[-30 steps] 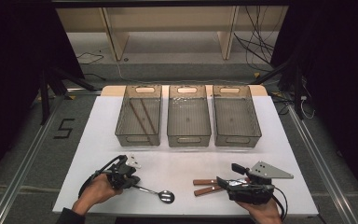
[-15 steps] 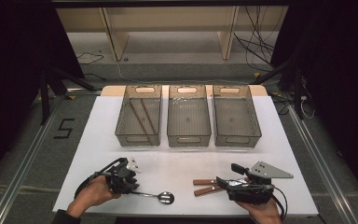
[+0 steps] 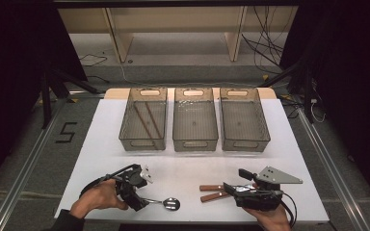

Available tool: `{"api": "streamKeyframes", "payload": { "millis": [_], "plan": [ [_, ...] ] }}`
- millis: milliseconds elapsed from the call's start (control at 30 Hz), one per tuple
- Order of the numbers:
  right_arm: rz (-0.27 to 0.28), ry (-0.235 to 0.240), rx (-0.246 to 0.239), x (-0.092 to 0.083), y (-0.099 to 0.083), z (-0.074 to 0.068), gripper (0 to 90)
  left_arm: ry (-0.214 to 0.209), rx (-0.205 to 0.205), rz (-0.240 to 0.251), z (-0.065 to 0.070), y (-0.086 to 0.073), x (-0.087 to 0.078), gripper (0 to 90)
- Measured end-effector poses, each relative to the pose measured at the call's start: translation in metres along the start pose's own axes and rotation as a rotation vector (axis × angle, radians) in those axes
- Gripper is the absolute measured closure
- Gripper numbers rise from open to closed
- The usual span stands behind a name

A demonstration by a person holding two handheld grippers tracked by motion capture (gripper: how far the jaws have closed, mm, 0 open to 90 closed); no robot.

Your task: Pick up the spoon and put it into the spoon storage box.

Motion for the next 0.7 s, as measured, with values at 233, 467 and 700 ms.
{"api": "streamKeyframes", "payload": {
  "millis": [233, 467, 700],
  "plan": [
    [0.0, 0.002, 0.0, 0.0, 0.0, 0.0, 23.6, 0.017, 0.079, -0.044, 0.004, 0.001, 0.005, 30.9],
    [-0.002, 0.003, 0.002, 0.0, 0.0, 0.0, 23.8, 0.011, 0.136, -0.065, 0.007, 0.002, 0.008, 45.6],
    [-0.008, 0.0, 0.007, 0.001, -0.001, 0.001, 23.8, -0.029, 0.162, -0.079, 0.011, 0.004, 0.008, 58.8]
  ]
}}
Point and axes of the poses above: each handheld gripper's, and its own axes: x roughly forward along the jaws, y roughly out of its top, z roughly to its right, the point moved 6 cm from there along x, roughly forward along the jaws, and after that the axes turned 12 degrees about y, right-handed, at the moved point
